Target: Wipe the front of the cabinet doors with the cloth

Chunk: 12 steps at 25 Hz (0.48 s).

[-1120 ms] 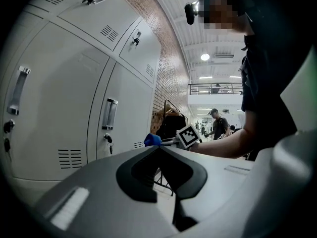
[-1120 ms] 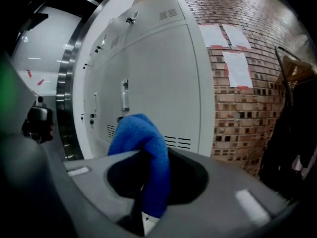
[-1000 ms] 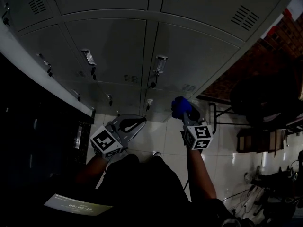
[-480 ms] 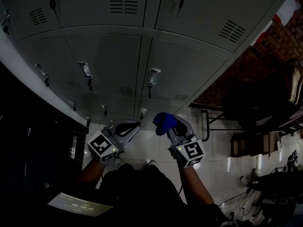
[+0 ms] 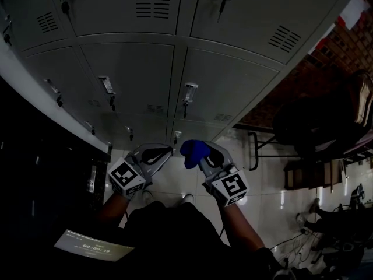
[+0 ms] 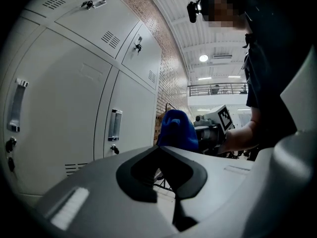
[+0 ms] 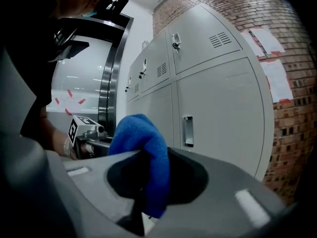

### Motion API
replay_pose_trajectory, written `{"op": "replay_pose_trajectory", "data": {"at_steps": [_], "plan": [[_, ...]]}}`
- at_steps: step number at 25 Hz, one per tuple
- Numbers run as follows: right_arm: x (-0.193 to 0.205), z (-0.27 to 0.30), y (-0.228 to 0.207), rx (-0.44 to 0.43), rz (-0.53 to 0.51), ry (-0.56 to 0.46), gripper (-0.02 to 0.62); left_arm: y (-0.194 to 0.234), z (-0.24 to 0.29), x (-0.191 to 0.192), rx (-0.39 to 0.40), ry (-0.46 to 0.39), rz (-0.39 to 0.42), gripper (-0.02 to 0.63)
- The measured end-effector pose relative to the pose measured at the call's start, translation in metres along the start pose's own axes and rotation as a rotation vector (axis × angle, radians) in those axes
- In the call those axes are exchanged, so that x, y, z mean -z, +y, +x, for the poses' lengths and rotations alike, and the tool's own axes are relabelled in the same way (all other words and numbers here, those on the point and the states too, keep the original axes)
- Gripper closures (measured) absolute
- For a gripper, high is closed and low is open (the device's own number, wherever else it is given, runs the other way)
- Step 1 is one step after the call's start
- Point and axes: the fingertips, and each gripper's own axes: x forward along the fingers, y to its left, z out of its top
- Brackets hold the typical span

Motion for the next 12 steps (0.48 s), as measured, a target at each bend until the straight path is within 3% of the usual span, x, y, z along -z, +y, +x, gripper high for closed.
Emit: {"op": "replay_pose_trajectory", "data": {"at_steps": [12], "plan": [[-0.005, -0.002, 0.013, -0.018, 0.005, -0.001, 0.526, -0.004, -0.007, -0.003, -0.004, 0.005, 0.0, 0.604]]}}
